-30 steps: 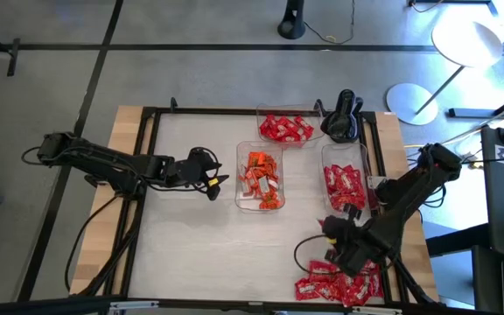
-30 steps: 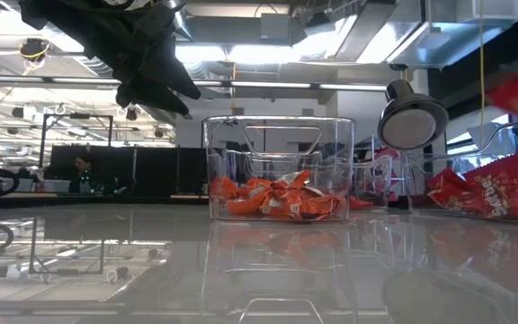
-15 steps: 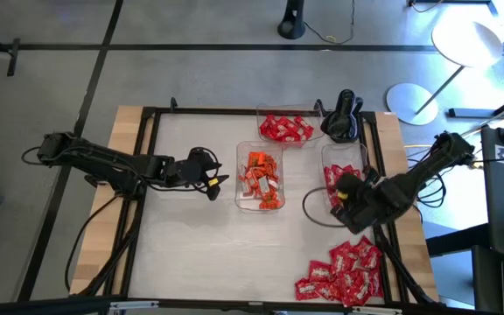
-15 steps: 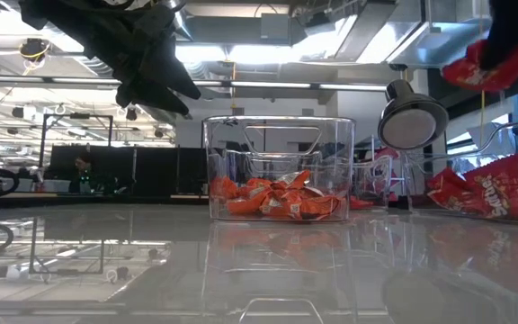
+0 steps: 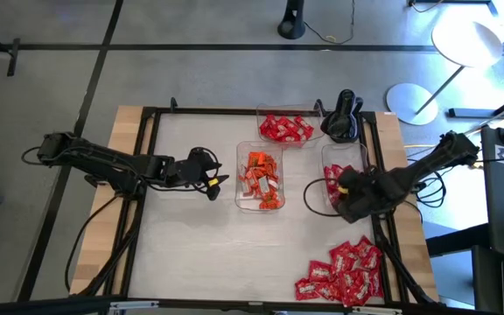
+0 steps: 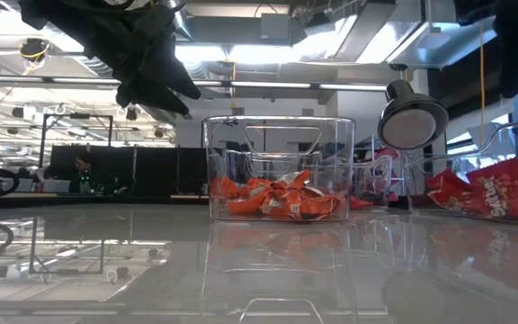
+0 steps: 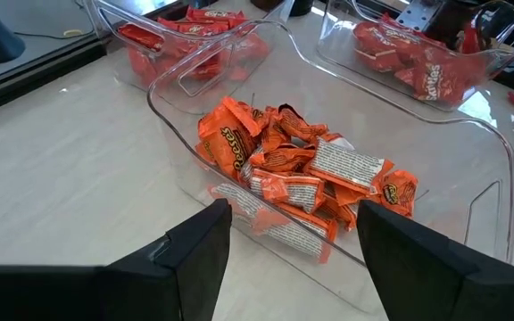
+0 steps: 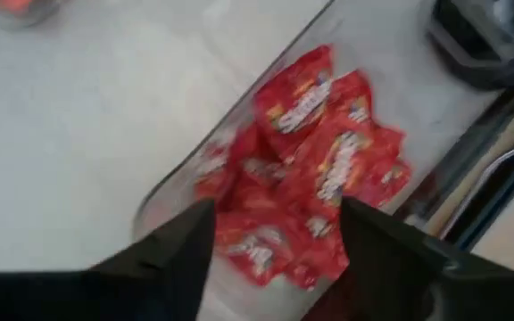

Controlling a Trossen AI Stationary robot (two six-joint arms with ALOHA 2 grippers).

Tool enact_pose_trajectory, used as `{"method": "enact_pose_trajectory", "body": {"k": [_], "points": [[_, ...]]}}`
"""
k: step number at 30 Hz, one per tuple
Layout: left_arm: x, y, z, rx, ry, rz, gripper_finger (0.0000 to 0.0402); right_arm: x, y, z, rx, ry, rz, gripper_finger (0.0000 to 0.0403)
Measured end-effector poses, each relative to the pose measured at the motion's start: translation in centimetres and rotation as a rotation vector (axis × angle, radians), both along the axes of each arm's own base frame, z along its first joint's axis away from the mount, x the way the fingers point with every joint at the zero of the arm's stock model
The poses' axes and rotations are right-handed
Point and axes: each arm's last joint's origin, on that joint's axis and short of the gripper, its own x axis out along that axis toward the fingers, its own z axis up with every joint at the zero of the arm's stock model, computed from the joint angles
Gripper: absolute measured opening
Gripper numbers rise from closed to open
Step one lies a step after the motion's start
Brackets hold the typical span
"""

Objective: Sort candy
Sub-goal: Put the red candy pack into the bottom right transparent bin

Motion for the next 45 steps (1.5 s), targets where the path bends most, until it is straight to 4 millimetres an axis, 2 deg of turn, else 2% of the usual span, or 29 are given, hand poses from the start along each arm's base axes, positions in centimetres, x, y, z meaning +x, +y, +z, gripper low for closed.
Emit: {"method": "enact_pose_trajectory", "body": {"k": [2,4,8,10,16,22,29,40,43,45], "points": [[0.0,0.0,0.0,0.0,0.0,0.0,0.0233,0.4,0.5,0.4,0.073,-0.026,0.036,0.0262],[0.0,0.0,0.0,-0.003,-0.002,0.002,0.0233,1.1,1.8,0.6,0.166,-0.094,0.142,0.0282],[0.0,0.0,0.0,-0.004,-0.003,0.003,0.0233,2.1,5.5,0.9,0.301,-0.274,0.393,0.0304],[0.0,0.0,0.0,-0.005,-0.002,0.003,0.0233,2.2,7.3,0.4,0.313,-0.298,0.47,0.0306],[0.0,0.0,0.0,-0.003,-0.002,0.002,0.0233,1.4,11.1,-2.6,0.272,-0.145,0.598,0.0308],[0.0,0.0,0.0,-0.005,-0.002,0.003,0.0233,1.1,13.8,-5.9,0.226,-0.007,0.649,0.0308],[0.0,0.0,0.0,-0.005,-0.003,0.003,0.0233,-0.1,15.9,-8.5,0.188,0.088,0.661,0.0308],[0.0,0.0,0.0,-0.013,-0.007,0.009,0.0233,0.1,17.0,-11.5,0.168,0.112,0.613,0.0307],[0.0,0.0,0.0,-0.014,-0.007,0.009,0.0233,0.1,17.1,-12.4,0.204,0.114,0.607,0.0292],[0.0,0.0,0.0,-0.013,-0.007,0.009,0.0233,0.0,17.0,-12.7,0.222,0.126,0.597,0.0269]]}}
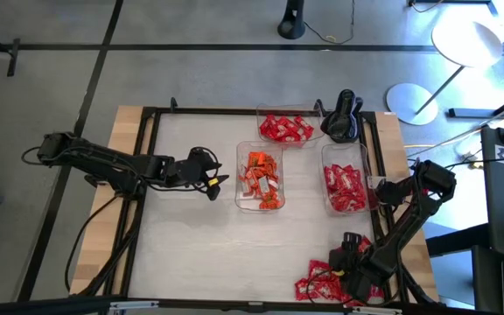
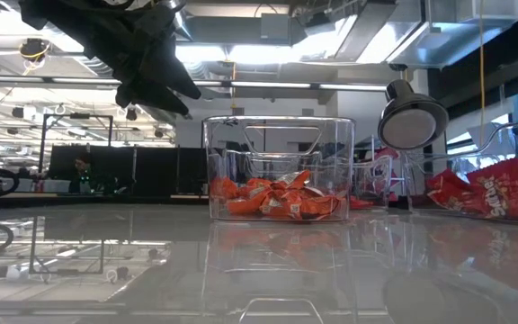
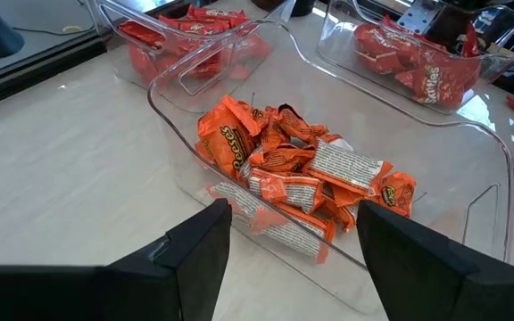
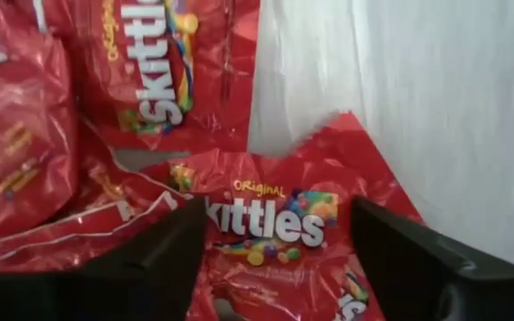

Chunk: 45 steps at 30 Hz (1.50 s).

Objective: Sort candy
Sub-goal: Put the red candy pack into the bottom right transparent bin

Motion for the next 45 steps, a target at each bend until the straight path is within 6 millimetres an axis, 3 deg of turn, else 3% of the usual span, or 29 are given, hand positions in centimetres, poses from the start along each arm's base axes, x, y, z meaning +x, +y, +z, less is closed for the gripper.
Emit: {"method": "enact_pose_trajectory", "body": {"k": [8,13,21,30,39,45], "points": [[0.0,0.0,0.0,0.0,0.001,0.0,0.0233,-0.1,-0.2,-0.1,-0.01,0.009,0.037,0.0109],[0.0,0.0,0.0,0.001,0.001,-0.001,0.0233,-0.4,-0.6,1.0,0.007,0.012,0.091,0.0015],[0.0,0.0,0.0,0.0,0.0,0.002,0.0233,0.2,-3.5,5.3,0.087,-0.078,0.039,0.0025],[0.0,0.0,0.0,-0.005,-0.003,0.005,0.0233,0.3,-9.9,10.1,0.004,-0.236,-0.097,0.0013],[0.0,0.0,0.0,-0.005,-0.003,0.007,0.0233,-0.7,-14.4,12.0,-0.163,-0.322,-0.278,0.0011],[0.0,0.0,0.0,-0.003,-0.004,0.01,0.0233,-1.1,-17.0,12.1,-0.302,-0.249,-0.398,0.0035]]}}
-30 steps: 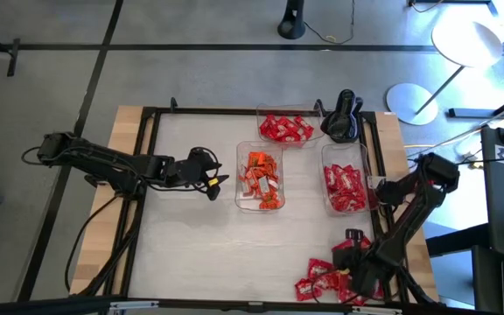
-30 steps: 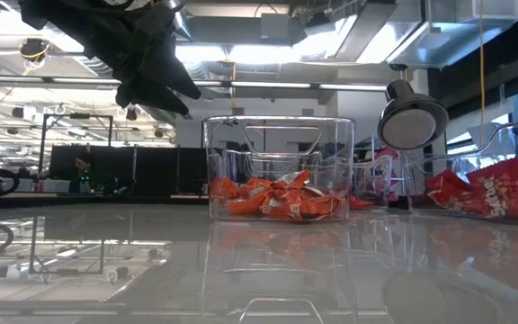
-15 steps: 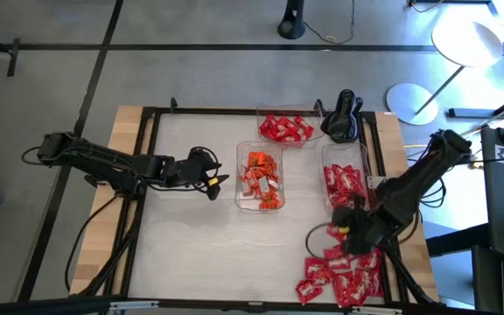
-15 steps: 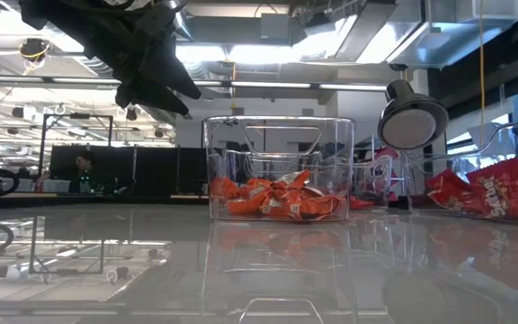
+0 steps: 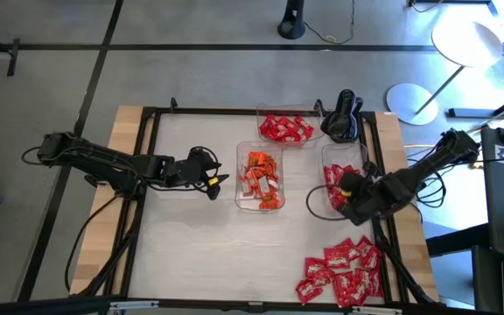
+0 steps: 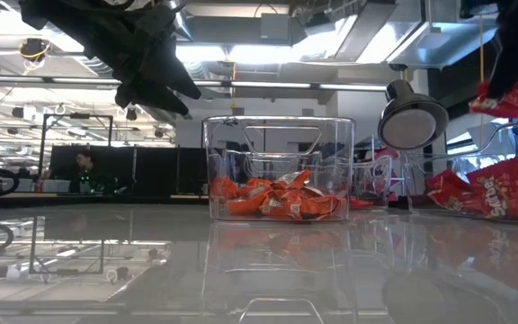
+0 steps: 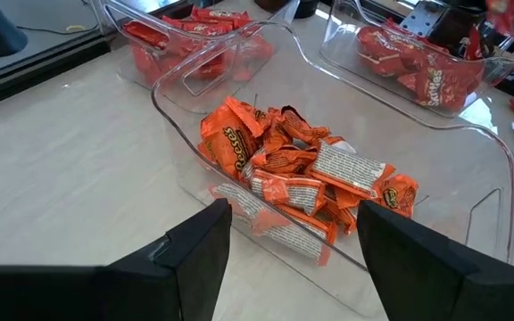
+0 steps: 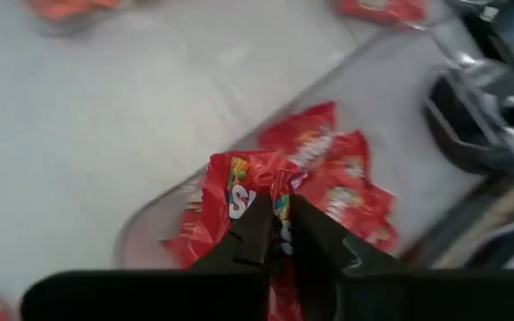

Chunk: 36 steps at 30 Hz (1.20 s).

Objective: Sort candy
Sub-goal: Put the red candy pack into the bottom right transparent bin

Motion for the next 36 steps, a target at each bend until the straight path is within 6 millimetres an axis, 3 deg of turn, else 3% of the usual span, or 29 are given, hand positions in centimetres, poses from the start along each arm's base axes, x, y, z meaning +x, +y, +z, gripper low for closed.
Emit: {"method": "enact_pose_trajectory", "body": {"k": [8,19,22,28,36], "points": [[0.0,0.0,0.0,0.0,0.0,0.0,0.0233,0.5,-1.7,-0.3,0.019,0.081,-0.056,0.0073],[0.0,0.0,0.0,-0.001,-0.001,0.001,0.0233,1.0,-1.8,-0.4,0.121,0.106,-0.028,0.0241],[0.0,0.0,0.0,-0.006,-0.004,0.004,0.0233,1.8,-0.1,-0.3,0.25,0.034,0.103,0.0255],[0.0,0.0,0.0,-0.007,-0.004,0.006,0.0233,3.4,5.5,0.2,0.402,-0.173,0.502,0.0252],[0.0,0.0,0.0,-0.005,0.002,0.005,0.0233,3.1,9.9,-3.5,0.329,0.019,0.667,0.0235]]}}
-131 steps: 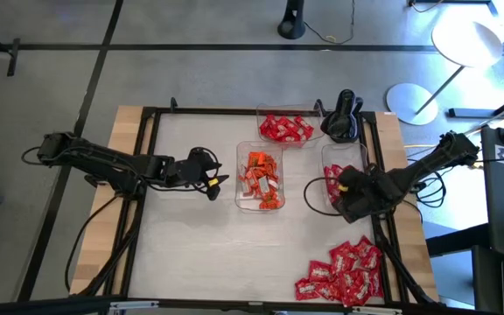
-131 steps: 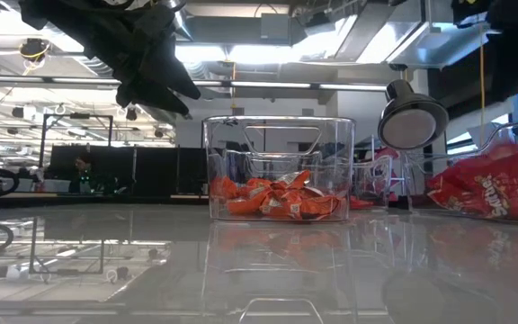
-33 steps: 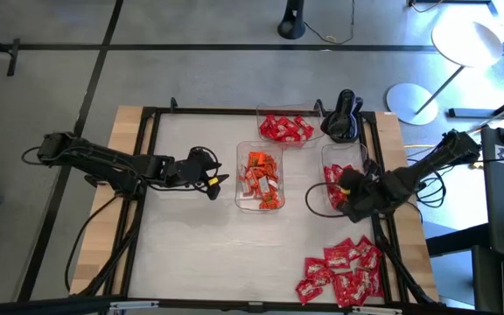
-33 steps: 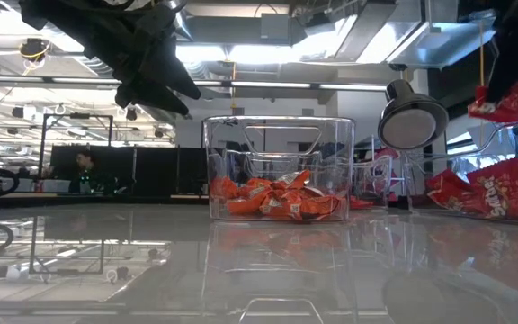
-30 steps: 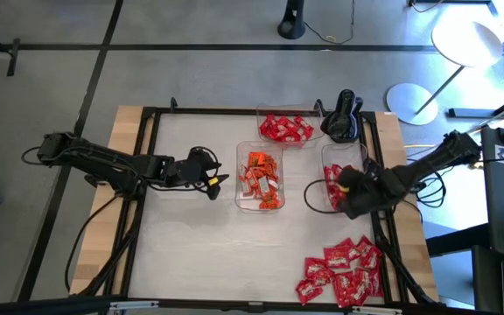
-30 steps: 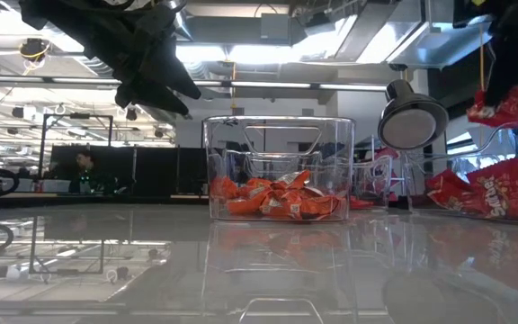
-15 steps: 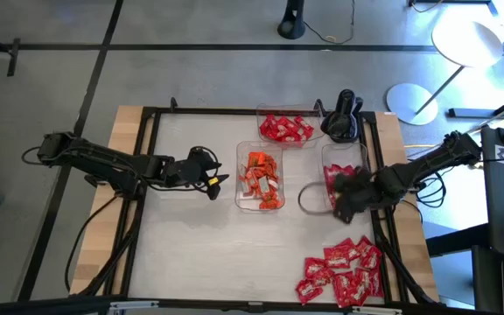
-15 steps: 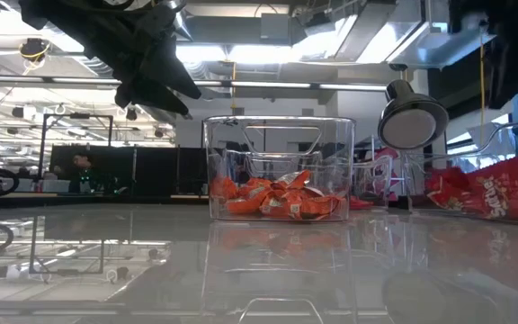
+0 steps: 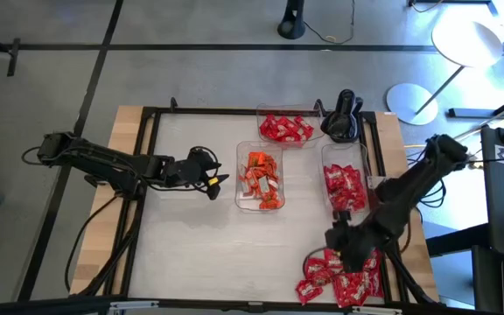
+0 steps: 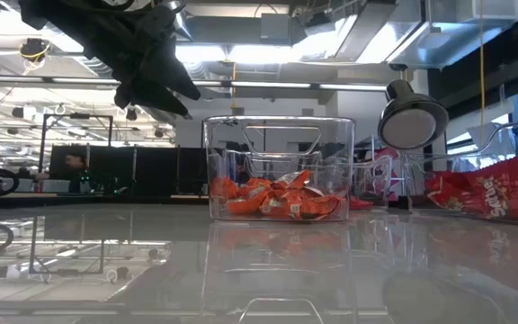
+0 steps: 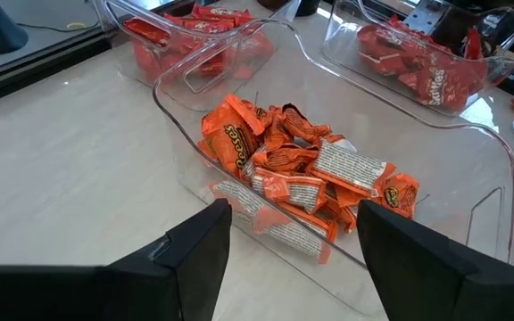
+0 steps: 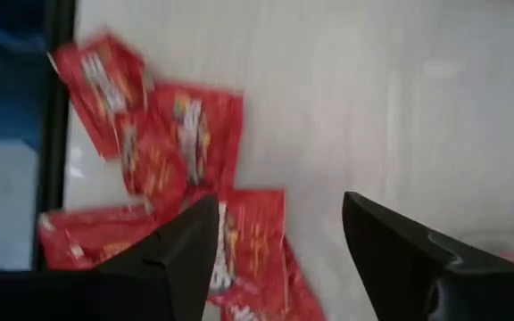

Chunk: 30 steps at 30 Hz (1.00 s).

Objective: Sort candy
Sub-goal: Put the red candy pack into the bottom right transparent bin

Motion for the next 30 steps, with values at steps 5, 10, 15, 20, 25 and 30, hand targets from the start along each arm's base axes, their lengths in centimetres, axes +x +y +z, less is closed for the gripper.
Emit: {"method": "enact_pose_trajectory", "body": {"k": [5,10,15,20,25,30], "points": [[0.0,0.0,0.0,0.0,0.0,0.0,0.0233,0.1,2.0,-2.7,-0.043,0.105,0.034,0.0222],[0.0,0.0,0.0,0.0,0.001,-0.001,0.0233,0.2,3.5,-5.1,-0.084,0.173,0.064,0.0209],[0.0,0.0,0.0,0.007,0.004,-0.005,0.0233,0.5,3.9,-7.0,-0.135,0.234,0.014,0.0197],[0.0,0.0,0.0,0.009,0.005,-0.006,0.0233,0.8,4.2,-8.6,-0.178,0.273,-0.003,0.0187],[0.0,0.0,0.0,0.017,0.009,-0.011,0.0233,1.1,4.5,-9.9,-0.205,0.302,-0.014,0.0186],[0.0,0.0,0.0,0.021,0.008,-0.014,0.0233,1.1,4.6,-10.6,-0.212,0.325,-0.015,0.0182]]}}
